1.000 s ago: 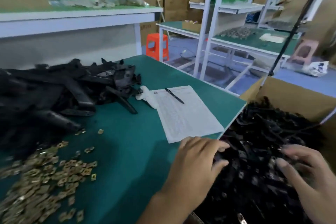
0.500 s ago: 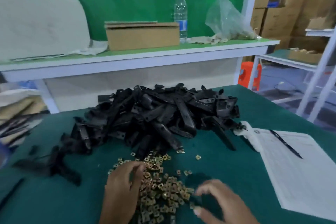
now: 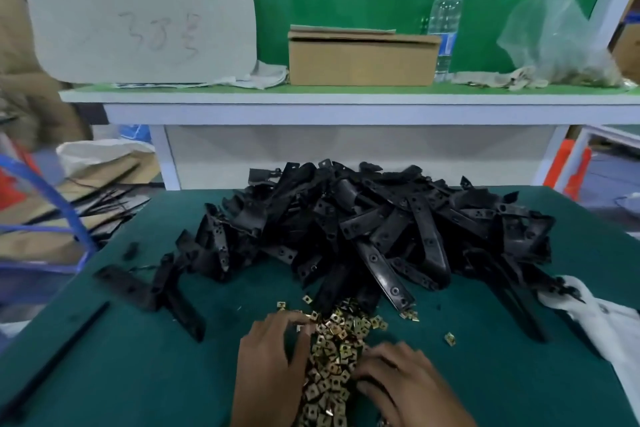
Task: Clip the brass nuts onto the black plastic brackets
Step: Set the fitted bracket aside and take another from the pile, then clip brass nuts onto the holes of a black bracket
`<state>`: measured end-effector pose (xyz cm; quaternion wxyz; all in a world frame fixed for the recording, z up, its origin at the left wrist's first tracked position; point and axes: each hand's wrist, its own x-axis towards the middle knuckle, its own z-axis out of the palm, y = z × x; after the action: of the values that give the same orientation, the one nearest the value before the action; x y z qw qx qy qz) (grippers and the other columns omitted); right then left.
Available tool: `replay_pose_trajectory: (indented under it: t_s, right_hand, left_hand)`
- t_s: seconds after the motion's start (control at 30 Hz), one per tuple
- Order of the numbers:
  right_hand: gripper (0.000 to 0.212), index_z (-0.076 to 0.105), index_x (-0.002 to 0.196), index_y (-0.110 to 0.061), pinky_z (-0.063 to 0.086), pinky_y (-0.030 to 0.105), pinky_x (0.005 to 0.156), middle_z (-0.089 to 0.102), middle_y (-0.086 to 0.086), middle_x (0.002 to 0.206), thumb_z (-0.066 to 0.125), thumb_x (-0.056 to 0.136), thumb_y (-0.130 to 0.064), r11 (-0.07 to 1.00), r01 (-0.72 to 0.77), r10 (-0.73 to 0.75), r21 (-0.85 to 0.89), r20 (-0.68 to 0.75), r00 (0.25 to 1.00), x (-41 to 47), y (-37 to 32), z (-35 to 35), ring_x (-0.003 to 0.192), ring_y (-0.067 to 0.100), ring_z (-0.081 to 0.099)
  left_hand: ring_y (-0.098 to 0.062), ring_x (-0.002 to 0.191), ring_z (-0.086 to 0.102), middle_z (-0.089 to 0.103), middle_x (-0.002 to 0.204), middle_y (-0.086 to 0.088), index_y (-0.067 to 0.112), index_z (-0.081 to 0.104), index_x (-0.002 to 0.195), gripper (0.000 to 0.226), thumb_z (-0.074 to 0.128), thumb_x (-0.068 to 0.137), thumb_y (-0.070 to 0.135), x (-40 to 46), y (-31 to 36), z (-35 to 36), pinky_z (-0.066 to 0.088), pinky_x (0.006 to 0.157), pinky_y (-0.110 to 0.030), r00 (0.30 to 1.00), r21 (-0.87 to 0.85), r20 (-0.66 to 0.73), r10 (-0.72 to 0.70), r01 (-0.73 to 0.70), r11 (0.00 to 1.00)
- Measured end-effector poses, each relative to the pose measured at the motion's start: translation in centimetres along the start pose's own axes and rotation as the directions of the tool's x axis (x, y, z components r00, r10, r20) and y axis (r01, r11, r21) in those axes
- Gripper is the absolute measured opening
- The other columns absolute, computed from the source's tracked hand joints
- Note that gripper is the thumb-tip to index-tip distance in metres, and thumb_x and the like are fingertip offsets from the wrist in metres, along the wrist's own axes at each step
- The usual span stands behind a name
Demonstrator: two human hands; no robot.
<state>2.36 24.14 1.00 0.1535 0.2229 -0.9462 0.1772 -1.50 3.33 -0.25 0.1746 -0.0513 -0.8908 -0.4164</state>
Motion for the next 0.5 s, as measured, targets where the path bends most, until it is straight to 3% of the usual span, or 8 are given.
replay_pose_trajectory:
  t_s: [0.07,0.23,0.33,0.43,0.5]
  right_hand:
    - [0.02,0.074,0.075,-0.037,0.049,0.016,0.059,0.064,-0.02,0.079,0.092,0.067,-0.037,1.0,-0.009,0.01,0.026,-0.075,0.997,0.0,0.2,0.2,0.068,-0.002,0.061]
    - [0.012,0.069,0.092,-0.034,0.045,0.013,0.079,0.066,-0.023,0.088,0.071,0.094,-0.022,0.934,-0.222,0.249,0.28,-0.066,0.966,-0.5,0.3,-0.4,0.09,-0.004,0.063]
    - [0.027,0.065,0.088,-0.04,0.044,0.006,0.074,0.069,-0.024,0.085,0.072,0.092,-0.015,0.897,-0.25,0.307,0.365,-0.109,0.945,-0.8,0.2,-0.8,0.087,-0.006,0.065]
    - [0.015,0.067,0.09,-0.038,0.045,0.006,0.072,0.07,-0.025,0.086,0.066,0.093,-0.023,0.872,-0.275,0.366,0.405,-0.166,0.916,-1.0,0.3,-1.1,0.083,-0.005,0.067]
    - [0.013,0.064,0.09,-0.034,0.045,0.007,0.069,0.07,-0.019,0.076,0.06,0.097,-0.024,0.822,-0.312,0.432,0.476,-0.166,0.886,-1.0,0.6,-1.2,0.075,-0.001,0.067]
  left_hand:
    - [0.006,0.101,0.048,0.058,0.106,0.031,0.045,0.057,0.105,0.012,0.052,0.095,0.051,1.2,1.0,0.8,0.037,0.09,-0.027,0.998,0.095,0.039,0.058,-0.061,0.994]
    - [-0.014,0.126,0.044,0.053,0.135,0.014,0.03,0.044,0.138,0.05,0.05,0.097,0.058,6.3,3.8,5.0,0.032,0.107,-0.032,0.986,0.283,0.166,0.01,-0.058,0.957]
    - [-0.017,0.127,0.046,0.053,0.136,0.008,0.028,0.04,0.14,0.052,0.06,0.096,0.047,8.4,4.3,6.4,0.036,0.107,-0.033,0.986,0.37,0.167,-0.012,-0.051,0.927]
    - [-0.021,0.122,0.051,0.055,0.131,0.002,0.024,0.042,0.138,0.047,0.06,0.097,0.036,9.6,3.9,5.9,0.042,0.101,-0.033,0.983,0.407,0.181,-0.016,-0.06,0.912]
    - [-0.022,0.119,0.05,0.058,0.126,0.001,0.024,0.047,0.133,0.038,0.055,0.098,0.034,9.6,3.6,4.7,0.042,0.099,-0.033,0.983,0.488,0.179,0.029,-0.115,0.865]
